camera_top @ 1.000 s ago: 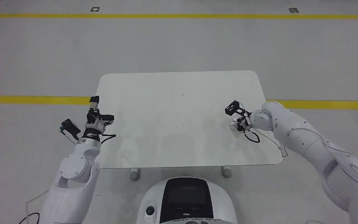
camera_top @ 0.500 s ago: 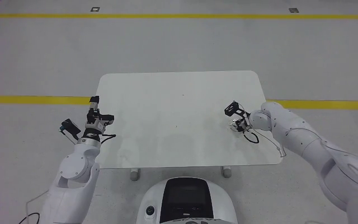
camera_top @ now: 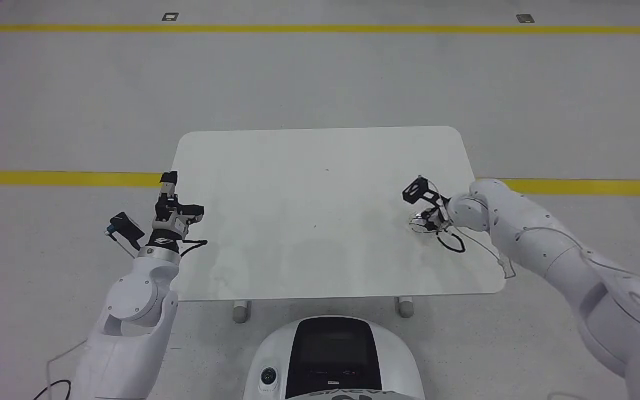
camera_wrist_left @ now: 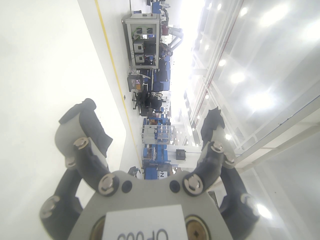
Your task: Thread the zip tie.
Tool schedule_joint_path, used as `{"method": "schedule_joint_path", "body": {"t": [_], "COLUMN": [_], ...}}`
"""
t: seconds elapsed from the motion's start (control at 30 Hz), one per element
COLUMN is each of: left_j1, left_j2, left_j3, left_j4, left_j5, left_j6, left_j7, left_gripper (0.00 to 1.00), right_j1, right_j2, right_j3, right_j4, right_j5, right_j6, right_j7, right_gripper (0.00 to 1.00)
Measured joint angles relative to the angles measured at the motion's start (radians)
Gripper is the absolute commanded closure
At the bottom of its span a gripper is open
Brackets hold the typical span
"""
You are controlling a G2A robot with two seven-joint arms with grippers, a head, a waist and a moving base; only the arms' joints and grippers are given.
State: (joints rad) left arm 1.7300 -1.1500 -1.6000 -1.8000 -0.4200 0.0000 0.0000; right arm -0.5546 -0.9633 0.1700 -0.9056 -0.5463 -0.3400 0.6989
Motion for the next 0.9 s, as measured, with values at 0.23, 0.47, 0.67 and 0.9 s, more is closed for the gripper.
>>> {"method": "schedule_joint_path", "body": {"t": [0.23, 0.47, 0.67, 0.9], "left_j1": [0.0, 0.0, 0.0, 0.0], "left_j2": [0.0, 0.0, 0.0, 0.0], "left_j3": [0.0, 0.0, 0.0, 0.0], "left_j4": [0.0, 0.0, 0.0, 0.0], "left_j5": [0.0, 0.0, 0.0, 0.0], "left_j6": [0.0, 0.0, 0.0, 0.0], "left_j7": [0.0, 0.0, 0.0, 0.0], "left_gripper": [0.0, 0.0, 0.0, 0.0], "right_j1": [-0.004, -0.01, -0.015, -0.012], "right_j2": [0.018, 0.014, 0.004, -0.001], "right_j3": [0.0, 0.0, 0.0, 0.0], "right_j4": [-0.024, -0.017, -0.006, 0.002], "right_j5": [0.004, 0.005, 0.005, 0.014], "right_j6": [0.0, 0.0, 0.0, 0.0], "right_j7": [0.004, 0.004, 0.008, 0.015], "right_gripper": [0.66, 0.68, 0.7, 0.73]}}
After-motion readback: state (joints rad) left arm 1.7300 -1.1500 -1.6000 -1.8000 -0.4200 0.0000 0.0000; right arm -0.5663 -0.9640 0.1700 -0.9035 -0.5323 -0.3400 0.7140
